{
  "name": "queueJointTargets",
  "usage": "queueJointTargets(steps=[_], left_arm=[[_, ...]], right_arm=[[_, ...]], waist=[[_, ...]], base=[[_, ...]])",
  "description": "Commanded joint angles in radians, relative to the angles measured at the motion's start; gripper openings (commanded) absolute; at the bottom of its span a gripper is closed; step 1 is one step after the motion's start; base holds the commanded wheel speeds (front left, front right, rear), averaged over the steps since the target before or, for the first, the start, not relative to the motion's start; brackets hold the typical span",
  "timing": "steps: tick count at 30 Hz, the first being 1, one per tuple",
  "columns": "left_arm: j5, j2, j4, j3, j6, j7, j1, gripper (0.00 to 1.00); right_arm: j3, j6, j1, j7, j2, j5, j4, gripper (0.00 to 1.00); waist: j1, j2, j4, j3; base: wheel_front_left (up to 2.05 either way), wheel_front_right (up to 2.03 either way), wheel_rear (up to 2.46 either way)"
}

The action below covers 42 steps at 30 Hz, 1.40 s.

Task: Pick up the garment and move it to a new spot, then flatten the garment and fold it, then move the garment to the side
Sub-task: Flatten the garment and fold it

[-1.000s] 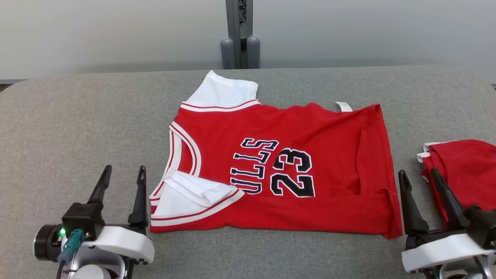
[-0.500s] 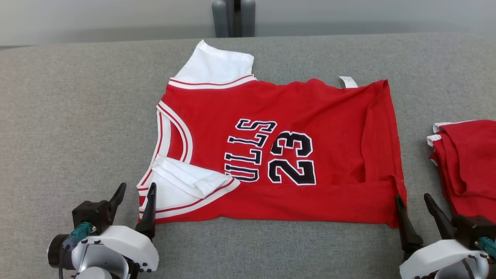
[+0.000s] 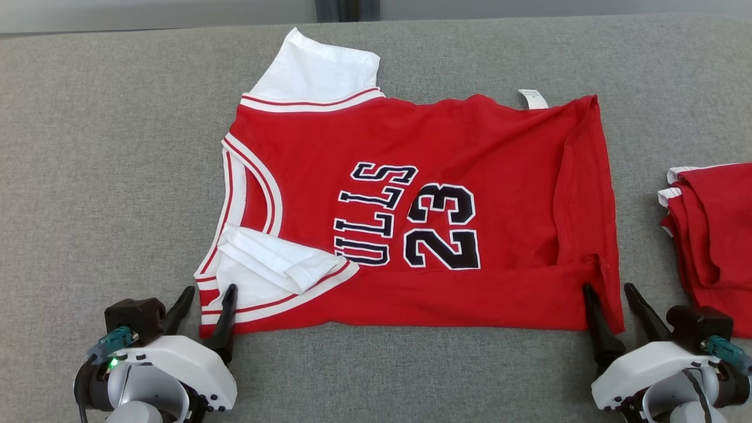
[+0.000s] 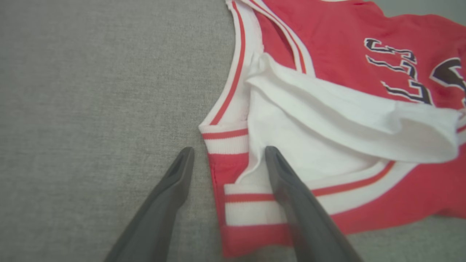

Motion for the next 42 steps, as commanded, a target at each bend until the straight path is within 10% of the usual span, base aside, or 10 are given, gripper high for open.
queueJointTargets(steps=[1, 2, 4, 31, 32, 33, 34, 42], left_arm=[[-0.02, -0.007, 0.009, -0.008, -0.012, 0.022, -0.006, 0.64], [-0.025, -0.008, 0.009, -0.007, -0.013, 0.027, -0.007, 0.0], [-0.035, -0.007, 0.007, -0.009, -0.018, 0.036, -0.007, 0.0], [-0.102, 0.047, -0.339, 0.0, 0.089, 0.162, 0.286, 0.0], [-0.102, 0.046, -0.329, -0.002, 0.088, 0.161, 0.279, 0.27], [-0.1, 0.043, -0.322, 0.0, 0.09, 0.154, 0.269, 1.0], [-0.103, 0.039, -0.312, -0.002, 0.087, 0.154, 0.264, 1.0], [-0.022, 0.047, -0.288, 0.044, 0.121, 0.029, 0.191, 1.0]], right_arm=[[0.01, 0.0, -0.004, 0.021, 0.003, 0.016, 0.036, 1.0], [0.014, 0.0, -0.005, 0.032, 0.003, 0.022, 0.047, 0.46], [0.02, 0.0, -0.008, 0.038, 0.004, 0.037, 0.062, 0.0], [-0.079, 0.0, 0.25, 0.273, -0.037, 0.128, -0.261, 0.0], [-0.075, 0.0, 0.246, 0.267, -0.034, 0.131, -0.264, 0.13], [-0.078, 0.0, 0.243, 0.255, -0.033, 0.122, -0.268, 0.53], [-0.083, 0.0, 0.241, 0.245, -0.031, 0.12, -0.269, 1.0], [-0.147, 0.0, 0.196, 0.095, -0.009, 0.078, -0.33, 1.0]], waist=[[0.0, -0.0001, 0.0, 0.002], [0.0, -0.0001, -0.001, 0.002], [0.0, -0.0001, -0.001, 0.0], [0.0, -0.0001, 0.049, -0.095], [0.0, -0.0001, 0.049, -0.096], [0.0, -0.0001, 0.047, -0.097], [0.0, -0.0001, 0.045, -0.098], [0.0, -0.0001, 0.024, -0.1]], base=[[0.0, 0.0, 0.0], [0.0, 0.0, 0.0], [0.0, 0.0, 0.0], [0.0, 0.0, 0.0], [0.0, 0.0, 0.0], [0.0, 0.0, 0.0], [0.0, 0.0, 0.0], [0.0, 0.0, 0.0]])
